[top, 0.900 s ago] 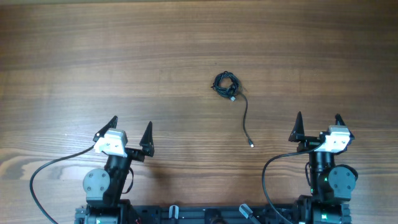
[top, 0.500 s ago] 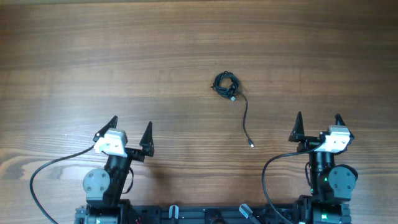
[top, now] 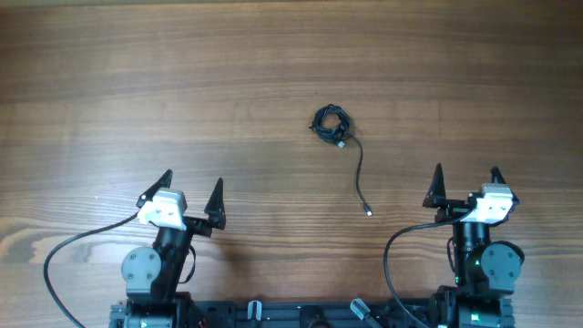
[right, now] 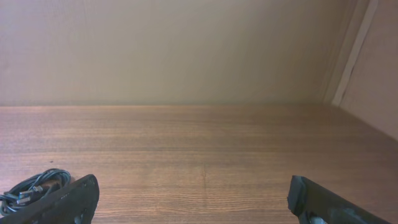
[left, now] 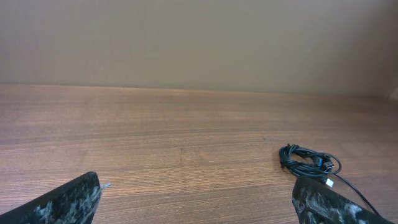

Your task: Untangle cables

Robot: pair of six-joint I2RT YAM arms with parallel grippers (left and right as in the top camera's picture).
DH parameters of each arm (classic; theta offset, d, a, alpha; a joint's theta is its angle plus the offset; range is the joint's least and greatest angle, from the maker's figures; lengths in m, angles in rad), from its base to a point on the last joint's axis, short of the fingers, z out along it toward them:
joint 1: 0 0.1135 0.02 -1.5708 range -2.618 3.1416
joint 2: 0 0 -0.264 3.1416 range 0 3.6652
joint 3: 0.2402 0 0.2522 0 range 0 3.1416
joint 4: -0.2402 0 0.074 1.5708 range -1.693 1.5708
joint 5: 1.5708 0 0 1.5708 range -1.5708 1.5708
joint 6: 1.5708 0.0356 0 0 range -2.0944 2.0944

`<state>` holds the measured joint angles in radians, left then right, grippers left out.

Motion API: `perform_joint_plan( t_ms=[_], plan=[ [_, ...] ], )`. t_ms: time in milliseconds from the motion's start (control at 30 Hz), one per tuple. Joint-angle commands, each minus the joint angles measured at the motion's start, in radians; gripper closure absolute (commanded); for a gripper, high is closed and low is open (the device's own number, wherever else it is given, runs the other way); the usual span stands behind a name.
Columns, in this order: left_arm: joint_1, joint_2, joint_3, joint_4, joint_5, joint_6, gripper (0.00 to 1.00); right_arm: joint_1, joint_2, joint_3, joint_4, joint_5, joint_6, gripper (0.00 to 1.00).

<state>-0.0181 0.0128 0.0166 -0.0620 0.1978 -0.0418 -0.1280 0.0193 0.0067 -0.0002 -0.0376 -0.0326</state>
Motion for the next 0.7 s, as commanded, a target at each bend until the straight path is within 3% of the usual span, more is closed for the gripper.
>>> perform_joint_plan(
  t_ms=[0,667],
  plan=[
    [-0.003,0.0,-0.01,0.005,-0.081,0.024,0.0,-0.004,-0.002,-0.002,0.002,-0.016,-0.019,0.0],
    [-0.004,0.0,-0.004,0.021,-0.065,-0.027,0.0,-0.004,-0.002,-0.002,0.002,-0.016,-0.019,0.0]
  ],
)
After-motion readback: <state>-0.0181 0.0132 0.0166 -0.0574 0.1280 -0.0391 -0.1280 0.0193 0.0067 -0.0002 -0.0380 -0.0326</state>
